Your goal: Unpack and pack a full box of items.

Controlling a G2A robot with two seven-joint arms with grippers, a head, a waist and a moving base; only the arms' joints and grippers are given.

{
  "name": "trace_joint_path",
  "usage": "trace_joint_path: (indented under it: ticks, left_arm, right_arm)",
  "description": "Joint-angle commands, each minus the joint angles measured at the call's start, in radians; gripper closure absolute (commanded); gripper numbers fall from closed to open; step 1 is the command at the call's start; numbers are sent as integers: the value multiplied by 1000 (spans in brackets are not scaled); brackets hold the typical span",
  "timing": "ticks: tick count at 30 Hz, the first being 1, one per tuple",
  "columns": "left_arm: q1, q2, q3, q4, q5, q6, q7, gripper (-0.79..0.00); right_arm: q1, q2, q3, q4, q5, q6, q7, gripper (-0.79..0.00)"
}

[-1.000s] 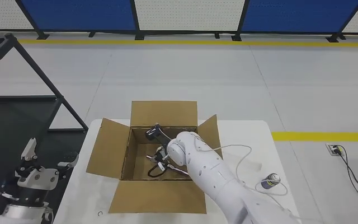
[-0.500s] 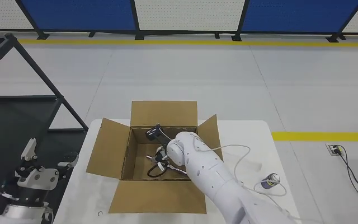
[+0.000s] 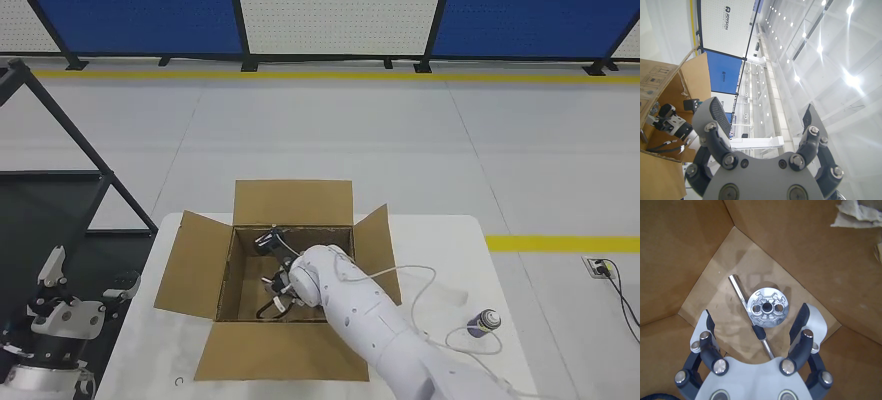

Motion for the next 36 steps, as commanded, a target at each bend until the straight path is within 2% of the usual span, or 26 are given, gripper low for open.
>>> trace_joint_path:
  ticks: [1,10,12,14,16,18,24,31,34,36]
  left_arm:
    - [0,0,0,0,0,0,0,-785]
    - [0,0,0,0,0,0,0,-785]
    - [0,0,0,0,0,0,0,-785]
    - [0,0,0,0,0,0,0,-785]
    - [0,0,0,0,0,0,0,-785]
    - [0,0,0,0,0,0,0,-785]
    - [0,0,0,0,0,0,0,-785]
    - [0,0,0,0,0,0,0,-785]
    - [0,0,0,0,0,0,0,-785]
    - [0,0,0,0,0,0,0,-785]
  right_arm:
    - [-1,-1,6,5,-1,23,-9,-785]
    - [-5,-6,33,45,7,23,-3,-767]
    - [-8,-7,39,53,11,15,-5,-711]
    - [-9,-8,44,63,12,3,-9,-585]
    - [-11,-9,48,67,12,-5,-15,-566]
    - [-12,-11,52,72,12,-9,-22,-496]
    - [-15,-18,63,79,7,18,-55,-456]
    - [-12,-26,71,87,-3,23,-50,-311]
    - [-10,-28,76,92,-7,21,-50,-154]
    - [-8,-29,79,95,-9,18,-52,0]
